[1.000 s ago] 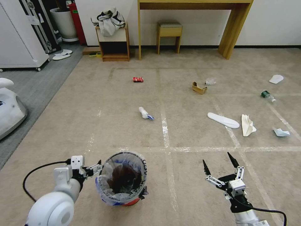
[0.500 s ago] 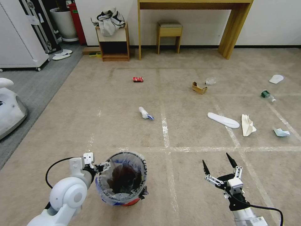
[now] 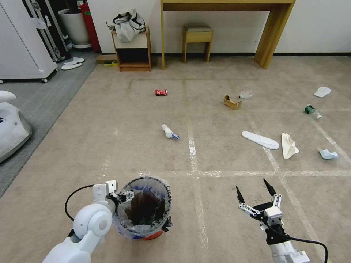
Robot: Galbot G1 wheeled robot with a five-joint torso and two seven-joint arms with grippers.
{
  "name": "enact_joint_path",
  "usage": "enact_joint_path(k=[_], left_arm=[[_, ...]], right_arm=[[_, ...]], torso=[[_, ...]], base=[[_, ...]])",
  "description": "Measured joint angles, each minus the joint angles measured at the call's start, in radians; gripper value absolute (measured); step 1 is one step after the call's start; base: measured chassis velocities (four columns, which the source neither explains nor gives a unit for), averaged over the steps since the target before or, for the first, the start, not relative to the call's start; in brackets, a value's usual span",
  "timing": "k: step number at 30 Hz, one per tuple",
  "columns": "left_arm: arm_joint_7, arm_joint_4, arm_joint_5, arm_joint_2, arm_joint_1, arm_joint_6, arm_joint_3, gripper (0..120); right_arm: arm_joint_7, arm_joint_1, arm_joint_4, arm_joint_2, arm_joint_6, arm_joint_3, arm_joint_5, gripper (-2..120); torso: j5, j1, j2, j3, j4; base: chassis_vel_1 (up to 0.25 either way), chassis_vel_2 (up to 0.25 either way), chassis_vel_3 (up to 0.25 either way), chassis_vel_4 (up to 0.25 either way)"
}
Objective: Pick up the trash bin and place the garbage on the floor into it.
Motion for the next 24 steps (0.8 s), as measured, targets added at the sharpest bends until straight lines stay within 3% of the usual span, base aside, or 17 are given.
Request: enact_joint_path(k=[24], left_arm=[[0.036,0.090,0.047,-0.046,-0.041,-0.009,0.014,100]], right_arm=[[0.001,0.016,-0.022,-0.003,0.004,0.006,0.004,100]], torso=[[0.0012,0.000,0.001,-0.001,0.0002]], base=[[0.000,0.000,0.000,0.000]])
